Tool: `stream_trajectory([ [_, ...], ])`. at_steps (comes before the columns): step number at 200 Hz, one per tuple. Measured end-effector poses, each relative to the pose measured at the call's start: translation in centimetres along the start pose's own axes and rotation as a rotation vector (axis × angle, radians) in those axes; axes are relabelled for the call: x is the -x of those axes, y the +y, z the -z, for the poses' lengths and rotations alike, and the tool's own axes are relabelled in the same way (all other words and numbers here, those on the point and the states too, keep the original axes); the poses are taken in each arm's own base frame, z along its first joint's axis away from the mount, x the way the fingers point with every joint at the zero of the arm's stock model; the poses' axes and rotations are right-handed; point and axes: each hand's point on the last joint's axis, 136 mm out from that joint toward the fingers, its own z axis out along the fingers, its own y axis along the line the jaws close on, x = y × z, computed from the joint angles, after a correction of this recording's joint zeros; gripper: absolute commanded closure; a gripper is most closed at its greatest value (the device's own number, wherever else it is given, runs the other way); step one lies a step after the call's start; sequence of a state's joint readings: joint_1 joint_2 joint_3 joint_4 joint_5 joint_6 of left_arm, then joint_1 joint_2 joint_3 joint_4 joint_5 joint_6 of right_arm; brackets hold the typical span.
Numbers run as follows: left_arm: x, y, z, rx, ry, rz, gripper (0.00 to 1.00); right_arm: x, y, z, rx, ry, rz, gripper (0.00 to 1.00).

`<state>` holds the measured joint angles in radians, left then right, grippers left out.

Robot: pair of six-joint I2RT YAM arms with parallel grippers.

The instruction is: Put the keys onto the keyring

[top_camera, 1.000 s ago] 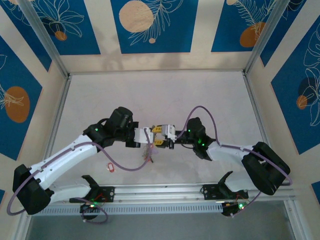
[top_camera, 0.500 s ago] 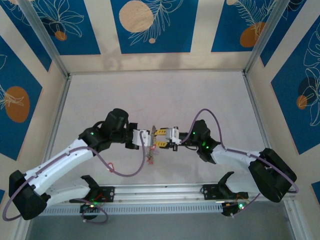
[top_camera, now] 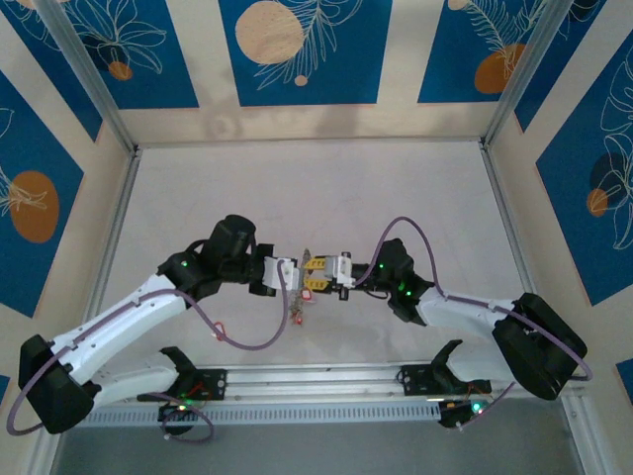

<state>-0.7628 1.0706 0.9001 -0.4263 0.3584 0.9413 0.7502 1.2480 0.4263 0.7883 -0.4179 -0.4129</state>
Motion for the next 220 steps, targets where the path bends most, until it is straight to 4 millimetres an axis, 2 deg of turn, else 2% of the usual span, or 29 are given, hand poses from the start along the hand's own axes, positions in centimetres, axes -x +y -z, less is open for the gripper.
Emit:
stream_trajectory([
  [18,-0.1,0.0,-0.2,-0.005,0.003,0.003,1.0,-0.3,-0.1,-0.4,-0.007,0.013,-0.005,0.75],
  [49,-0.3,-0.1,-0.4,-0.011,0.01,0.025,1.0,-0.5,-0.4,-0.8,-0.026,0.024,-0.008,0.97],
  [56,-0.4,-0.1,-0.4,-0.009,0.014,0.027,1.0,-0.6,-0.5,-0.9,-0.033,0.028,-0.01,1.0],
  [62,-0.5,0.0,-0.4,-0.008,0.017,0.031,1.0,-0.6,-0.5,-0.9,-0.037,0.029,-0.011,1.0],
  [75,-0.6,0.0,-0.5,-0.005,0.023,0.038,0.76,-0.7,-0.6,-0.9,-0.044,0.033,-0.004,1.0],
  [90,-0.6,0.4,-0.4,0.012,0.027,0.05,0.63,-0.8,-0.5,-0.9,-0.043,0.036,-0.006,1.0],
  [154,1.2,1.0,2.5,0.087,-0.028,0.012,0.61,-0.6,-0.1,0.1,-0.035,-0.009,0.018,1.0],
  [220,1.1,-0.3,2.0,0.035,-0.059,0.021,0.63,1.1,0.5,0.5,0.025,-0.092,0.057,1.0],
])
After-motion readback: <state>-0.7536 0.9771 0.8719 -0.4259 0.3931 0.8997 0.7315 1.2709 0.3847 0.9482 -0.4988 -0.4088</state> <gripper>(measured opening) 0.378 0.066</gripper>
